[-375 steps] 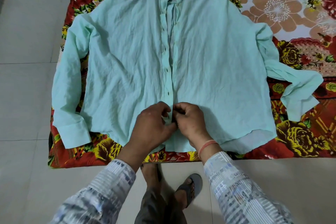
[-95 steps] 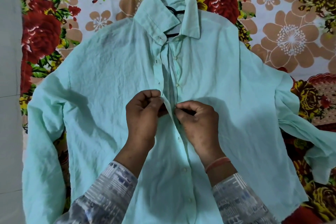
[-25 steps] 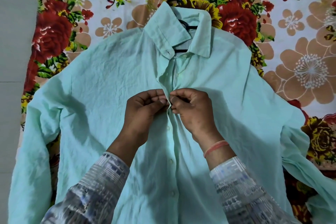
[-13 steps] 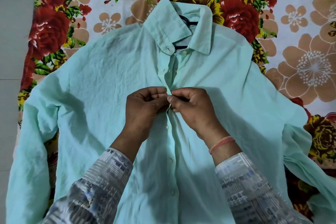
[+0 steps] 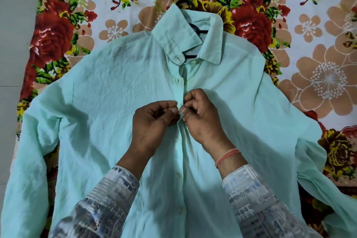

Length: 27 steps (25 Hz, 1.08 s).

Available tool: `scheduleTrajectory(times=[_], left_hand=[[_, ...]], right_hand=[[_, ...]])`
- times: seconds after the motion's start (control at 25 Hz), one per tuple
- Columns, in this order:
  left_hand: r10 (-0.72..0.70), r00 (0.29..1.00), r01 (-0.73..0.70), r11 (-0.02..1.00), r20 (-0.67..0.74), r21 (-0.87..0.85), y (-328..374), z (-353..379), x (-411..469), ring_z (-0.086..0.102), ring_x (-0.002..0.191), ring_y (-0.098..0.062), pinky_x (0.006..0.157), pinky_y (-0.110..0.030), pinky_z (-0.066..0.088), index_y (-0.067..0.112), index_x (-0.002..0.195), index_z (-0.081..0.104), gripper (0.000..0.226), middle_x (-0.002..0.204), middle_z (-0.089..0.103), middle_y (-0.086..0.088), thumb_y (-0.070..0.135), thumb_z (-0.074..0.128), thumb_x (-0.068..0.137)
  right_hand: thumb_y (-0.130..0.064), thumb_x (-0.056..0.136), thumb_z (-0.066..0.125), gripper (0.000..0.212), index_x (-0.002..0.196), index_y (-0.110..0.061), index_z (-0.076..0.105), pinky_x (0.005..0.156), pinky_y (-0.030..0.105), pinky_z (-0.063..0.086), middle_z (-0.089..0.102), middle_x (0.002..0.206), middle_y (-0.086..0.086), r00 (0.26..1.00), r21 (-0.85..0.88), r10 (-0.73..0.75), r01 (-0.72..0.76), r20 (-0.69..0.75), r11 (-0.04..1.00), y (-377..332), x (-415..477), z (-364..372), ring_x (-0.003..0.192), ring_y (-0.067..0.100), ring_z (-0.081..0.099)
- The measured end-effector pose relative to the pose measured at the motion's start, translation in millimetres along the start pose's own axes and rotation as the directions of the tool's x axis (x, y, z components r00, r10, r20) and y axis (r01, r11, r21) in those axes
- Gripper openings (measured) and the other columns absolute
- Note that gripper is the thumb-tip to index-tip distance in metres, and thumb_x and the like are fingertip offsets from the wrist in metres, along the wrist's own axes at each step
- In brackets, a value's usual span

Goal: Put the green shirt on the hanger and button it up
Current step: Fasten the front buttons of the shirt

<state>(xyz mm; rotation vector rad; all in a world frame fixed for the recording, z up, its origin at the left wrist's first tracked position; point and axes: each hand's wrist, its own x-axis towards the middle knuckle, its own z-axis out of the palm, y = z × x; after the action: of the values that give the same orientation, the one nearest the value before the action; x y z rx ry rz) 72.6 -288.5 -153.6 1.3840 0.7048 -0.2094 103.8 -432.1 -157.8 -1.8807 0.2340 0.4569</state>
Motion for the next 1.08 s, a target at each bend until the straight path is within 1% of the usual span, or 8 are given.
scheduleTrajectory(times=[0.2, 0.4, 0.52, 0.6, 0.68, 0.8, 0.92, 1.08], left_hand=[[-0.021, 0.999, 0.021, 1.0, -0.045, 0.0, 2, 6, 2, 0.084, 0.091, -0.03, 0.087, -0.037, 0.067, 0.005, 0.102, 0.084, 0.017, 0.092, 0.085, -0.013, -0.006, 0.082, 0.089], [-0.052, 0.997, 0.047, 0.995, -0.059, -0.088, 3, 7, 5, 0.079, 0.079, -0.024, 0.079, -0.032, 0.067, 0.006, 0.1, 0.08, 0.018, 0.086, 0.08, -0.014, -0.009, 0.077, 0.092], [-0.052, 0.998, 0.051, 0.999, -0.046, -0.015, 8, 2, 3, 0.078, 0.074, -0.028, 0.073, -0.035, 0.064, 0.005, 0.092, 0.073, 0.01, 0.085, 0.076, -0.021, -0.004, 0.077, 0.094], [0.024, 0.997, -0.013, 0.988, -0.071, 0.153, 14, 0, 4, 0.076, 0.071, -0.035, 0.066, -0.043, 0.064, 0.01, 0.092, 0.072, 0.01, 0.086, 0.075, -0.02, 0.008, 0.081, 0.095], [0.182, 0.978, -0.145, 0.942, -0.097, 0.304, 27, 6, 12, 0.071, 0.071, -0.037, 0.065, -0.048, 0.064, 0.02, 0.09, 0.073, 0.012, 0.08, 0.074, -0.012, 0.016, 0.085, 0.092], [0.354, 0.928, -0.269, 0.849, -0.112, 0.454, 52, 29, 35, 0.069, 0.066, -0.01, 0.068, -0.029, 0.06, 0.023, 0.091, 0.073, 0.015, 0.073, 0.071, 0.007, 0.028, 0.087, 0.088], [0.324, 0.933, -0.172, 0.783, -0.156, 0.598, 62, 44, 63, 0.068, 0.076, -0.003, 0.069, -0.02, 0.052, 0.024, 0.094, 0.072, 0.027, 0.077, 0.07, 0.013, 0.04, 0.089, 0.082], [0.202, 0.962, -0.088, 0.864, -0.181, 0.495, 54, 38, 78, 0.077, 0.083, -0.018, 0.085, -0.041, 0.064, 0.029, 0.095, 0.074, 0.019, 0.082, 0.076, 0.009, 0.02, 0.084, 0.081]], right_hand=[[-0.004, 0.094, 0.066, 0.026, 0.112, -0.018, 0.052, 0.073, 0.026, 0.053, 0.071, 0.084, -0.01, 0.979, -0.264, -0.195, 0.171, -0.064, 0.949, 2, 2, 2, 0.075, 0.011, 0.066], [-0.013, 0.093, 0.066, 0.025, 0.106, -0.024, 0.047, 0.078, 0.04, 0.06, 0.075, 0.092, 0.0, 0.979, 0.058, 0.029, -0.018, -0.203, 0.998, 5, 1, 12, 0.08, 0.02, 0.071], [-0.016, 0.092, 0.068, 0.01, 0.092, -0.021, 0.059, 0.065, 0.021, 0.048, 0.069, 0.075, -0.006, 0.988, -0.151, -0.064, 0.043, -0.138, 0.988, -4, 3, 6, 0.065, 0.005, 0.062], [-0.023, 0.094, 0.068, 0.019, 0.076, -0.019, 0.065, 0.06, 0.023, 0.047, 0.066, 0.064, -0.006, 0.979, -0.262, -0.157, 0.12, -0.128, 0.958, -18, 5, -2, 0.06, 0.008, 0.061], [-0.018, 0.092, 0.07, 0.015, 0.078, -0.015, 0.075, 0.068, 0.026, 0.055, 0.074, 0.071, -0.004, 0.928, -0.287, -0.265, 0.188, -0.26, 0.939, -27, 21, -10, 0.067, 0.01, 0.068], [-0.016, 0.089, 0.073, 0.01, 0.081, -0.012, 0.077, 0.07, 0.034, 0.058, 0.077, 0.075, 0.002, 0.911, -0.361, -0.313, 0.206, -0.268, 0.909, -32, 49, -13, 0.07, 0.02, 0.072], [-0.022, 0.089, 0.07, 0.014, 0.081, -0.01, 0.073, 0.067, 0.043, 0.059, 0.075, 0.075, 0.01, 0.94, -0.53, -0.297, 0.166, -0.171, 0.832, -30, 61, -3, 0.073, 0.033, 0.071], [-0.023, 0.092, 0.07, 0.013, 0.084, -0.013, 0.072, 0.066, 0.033, 0.047, 0.073, 0.079, 0.009, 0.939, -0.659, -0.304, 0.128, -0.159, 0.741, -35, 63, 3, 0.077, 0.033, 0.069]])
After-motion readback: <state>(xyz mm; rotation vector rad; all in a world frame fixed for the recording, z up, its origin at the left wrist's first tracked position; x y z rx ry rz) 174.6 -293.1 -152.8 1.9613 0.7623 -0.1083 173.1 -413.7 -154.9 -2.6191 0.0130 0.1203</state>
